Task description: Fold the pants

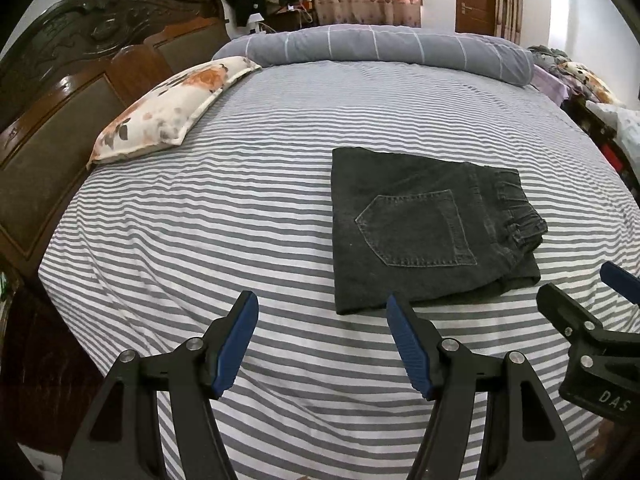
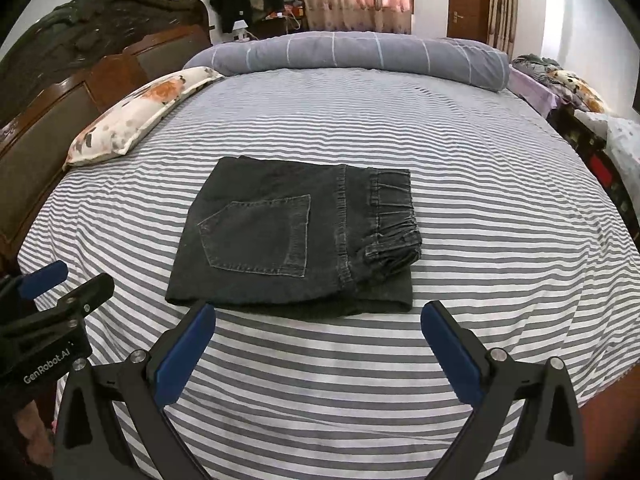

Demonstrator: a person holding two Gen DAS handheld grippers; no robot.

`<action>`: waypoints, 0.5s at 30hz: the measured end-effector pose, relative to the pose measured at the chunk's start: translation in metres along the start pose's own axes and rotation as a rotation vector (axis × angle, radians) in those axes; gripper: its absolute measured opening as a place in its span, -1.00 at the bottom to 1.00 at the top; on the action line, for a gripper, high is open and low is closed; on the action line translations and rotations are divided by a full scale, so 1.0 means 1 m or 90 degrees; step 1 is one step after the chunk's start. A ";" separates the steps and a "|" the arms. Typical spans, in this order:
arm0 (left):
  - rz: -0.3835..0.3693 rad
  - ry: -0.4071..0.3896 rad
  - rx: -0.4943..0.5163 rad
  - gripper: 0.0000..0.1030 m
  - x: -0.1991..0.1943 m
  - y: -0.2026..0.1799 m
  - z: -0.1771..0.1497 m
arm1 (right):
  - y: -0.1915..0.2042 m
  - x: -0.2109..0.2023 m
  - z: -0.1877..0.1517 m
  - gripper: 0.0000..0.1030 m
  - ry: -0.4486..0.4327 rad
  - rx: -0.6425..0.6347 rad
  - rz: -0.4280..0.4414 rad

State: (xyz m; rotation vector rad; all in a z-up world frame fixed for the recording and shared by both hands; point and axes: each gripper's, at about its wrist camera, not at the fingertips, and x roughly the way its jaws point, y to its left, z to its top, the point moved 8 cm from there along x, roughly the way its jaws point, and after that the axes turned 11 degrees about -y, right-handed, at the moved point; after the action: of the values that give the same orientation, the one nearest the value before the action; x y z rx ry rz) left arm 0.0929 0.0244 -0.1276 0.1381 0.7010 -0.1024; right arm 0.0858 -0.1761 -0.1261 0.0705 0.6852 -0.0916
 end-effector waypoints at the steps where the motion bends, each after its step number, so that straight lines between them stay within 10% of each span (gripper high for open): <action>1: 0.001 -0.002 0.000 0.31 0.000 0.000 0.000 | 0.001 0.000 -0.001 0.98 0.001 0.001 0.001; 15: -0.013 -0.007 0.000 0.31 0.000 -0.003 -0.001 | 0.004 0.003 -0.009 0.98 0.017 -0.002 0.008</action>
State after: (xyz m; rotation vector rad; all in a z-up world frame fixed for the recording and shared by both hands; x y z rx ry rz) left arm 0.0921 0.0214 -0.1285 0.1297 0.6922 -0.1224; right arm 0.0830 -0.1718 -0.1350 0.0737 0.7121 -0.0773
